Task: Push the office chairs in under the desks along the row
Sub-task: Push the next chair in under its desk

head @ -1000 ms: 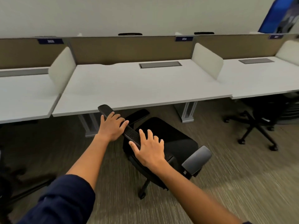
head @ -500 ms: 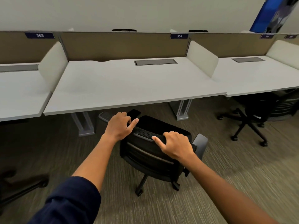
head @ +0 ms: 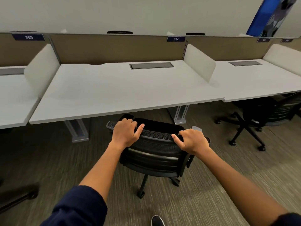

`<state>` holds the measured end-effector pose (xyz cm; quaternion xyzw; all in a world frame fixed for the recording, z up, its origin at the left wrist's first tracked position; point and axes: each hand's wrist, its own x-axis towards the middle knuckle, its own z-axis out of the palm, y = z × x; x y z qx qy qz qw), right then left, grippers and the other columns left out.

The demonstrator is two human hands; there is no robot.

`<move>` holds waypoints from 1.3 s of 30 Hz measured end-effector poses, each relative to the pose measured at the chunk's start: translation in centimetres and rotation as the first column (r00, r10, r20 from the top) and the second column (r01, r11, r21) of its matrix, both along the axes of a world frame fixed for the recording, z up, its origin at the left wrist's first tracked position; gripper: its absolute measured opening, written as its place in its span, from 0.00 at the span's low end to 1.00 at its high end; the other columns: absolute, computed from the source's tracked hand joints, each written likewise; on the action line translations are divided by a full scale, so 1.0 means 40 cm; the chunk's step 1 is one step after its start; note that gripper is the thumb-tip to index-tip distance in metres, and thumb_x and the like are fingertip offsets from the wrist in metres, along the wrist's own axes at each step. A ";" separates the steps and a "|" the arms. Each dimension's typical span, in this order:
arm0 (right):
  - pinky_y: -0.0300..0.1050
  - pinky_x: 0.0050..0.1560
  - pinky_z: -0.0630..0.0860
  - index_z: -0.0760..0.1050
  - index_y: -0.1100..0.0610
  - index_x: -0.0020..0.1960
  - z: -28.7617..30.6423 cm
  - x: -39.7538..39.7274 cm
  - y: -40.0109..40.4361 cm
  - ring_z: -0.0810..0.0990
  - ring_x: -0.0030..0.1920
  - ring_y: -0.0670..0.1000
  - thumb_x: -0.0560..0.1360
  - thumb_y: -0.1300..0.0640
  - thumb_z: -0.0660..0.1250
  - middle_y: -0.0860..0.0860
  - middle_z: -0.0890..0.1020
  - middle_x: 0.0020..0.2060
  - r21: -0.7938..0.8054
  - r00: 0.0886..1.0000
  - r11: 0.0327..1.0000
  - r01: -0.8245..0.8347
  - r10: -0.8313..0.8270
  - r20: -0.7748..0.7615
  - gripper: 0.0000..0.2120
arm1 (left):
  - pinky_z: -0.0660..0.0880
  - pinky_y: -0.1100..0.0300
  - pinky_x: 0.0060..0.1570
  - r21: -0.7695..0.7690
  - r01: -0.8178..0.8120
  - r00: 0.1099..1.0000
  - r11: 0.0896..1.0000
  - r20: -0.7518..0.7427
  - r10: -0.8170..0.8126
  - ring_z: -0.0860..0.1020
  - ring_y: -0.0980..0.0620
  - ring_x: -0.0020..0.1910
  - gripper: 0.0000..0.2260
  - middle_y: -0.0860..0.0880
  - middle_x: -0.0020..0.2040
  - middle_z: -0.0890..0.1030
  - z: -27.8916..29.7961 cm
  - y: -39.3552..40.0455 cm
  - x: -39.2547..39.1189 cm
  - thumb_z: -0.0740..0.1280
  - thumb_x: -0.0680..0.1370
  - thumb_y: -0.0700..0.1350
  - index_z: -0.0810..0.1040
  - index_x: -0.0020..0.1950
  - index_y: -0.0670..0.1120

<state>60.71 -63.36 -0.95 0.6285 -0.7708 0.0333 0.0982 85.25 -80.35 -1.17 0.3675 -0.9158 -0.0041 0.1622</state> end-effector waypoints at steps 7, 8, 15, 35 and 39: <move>0.43 0.27 0.68 0.68 0.55 0.32 0.004 -0.076 -0.142 0.72 0.26 0.49 0.78 0.30 0.40 0.50 0.73 0.26 -0.024 0.996 0.997 -0.078 0.079 0.029 0.35 | 0.73 0.52 0.37 0.061 -0.067 0.997 0.996 -0.021 0.069 0.75 0.47 0.39 0.24 0.49 0.34 0.76 -0.012 -0.126 -0.069 0.54 0.82 0.60 0.77 0.37 0.45; 0.43 0.26 0.68 0.69 0.55 0.32 0.004 -0.088 -0.161 0.72 0.26 0.49 0.78 0.30 0.41 0.50 0.73 0.26 -0.029 0.996 0.996 -0.083 0.084 0.023 0.35 | 0.73 0.52 0.37 0.066 -0.074 0.997 0.995 -0.020 0.076 0.75 0.47 0.40 0.24 0.49 0.35 0.77 -0.011 -0.144 -0.082 0.55 0.82 0.60 0.77 0.37 0.45; 0.41 0.25 0.61 0.66 0.54 0.31 0.002 -0.185 -0.287 0.68 0.24 0.48 0.79 0.31 0.42 0.49 0.71 0.25 -0.031 0.994 0.993 -0.113 0.113 0.007 0.32 | 0.74 0.52 0.39 0.050 -0.122 0.993 0.991 0.002 0.122 0.76 0.46 0.44 0.23 0.48 0.37 0.79 -0.011 -0.239 -0.162 0.55 0.83 0.59 0.78 0.40 0.45; 0.58 0.71 0.68 0.62 0.53 0.78 -0.020 -0.408 -0.483 0.69 0.73 0.59 0.79 0.33 0.45 0.58 0.71 0.73 -0.040 0.990 0.999 -0.023 0.028 0.135 0.36 | 0.72 0.46 0.61 0.060 -0.195 0.979 0.979 0.065 0.191 0.75 0.42 0.64 0.24 0.42 0.60 0.82 -0.014 -0.352 -0.357 0.52 0.83 0.59 0.77 0.66 0.44; 0.59 0.73 0.65 0.59 0.52 0.79 -0.015 -0.406 -0.478 0.66 0.75 0.59 0.79 0.33 0.46 0.57 0.69 0.75 -0.032 0.990 0.999 -0.034 0.038 0.139 0.36 | 0.66 0.44 0.69 0.070 -0.199 0.977 0.977 0.094 0.193 0.70 0.42 0.70 0.25 0.43 0.66 0.79 -0.012 -0.349 -0.349 0.52 0.83 0.60 0.74 0.69 0.44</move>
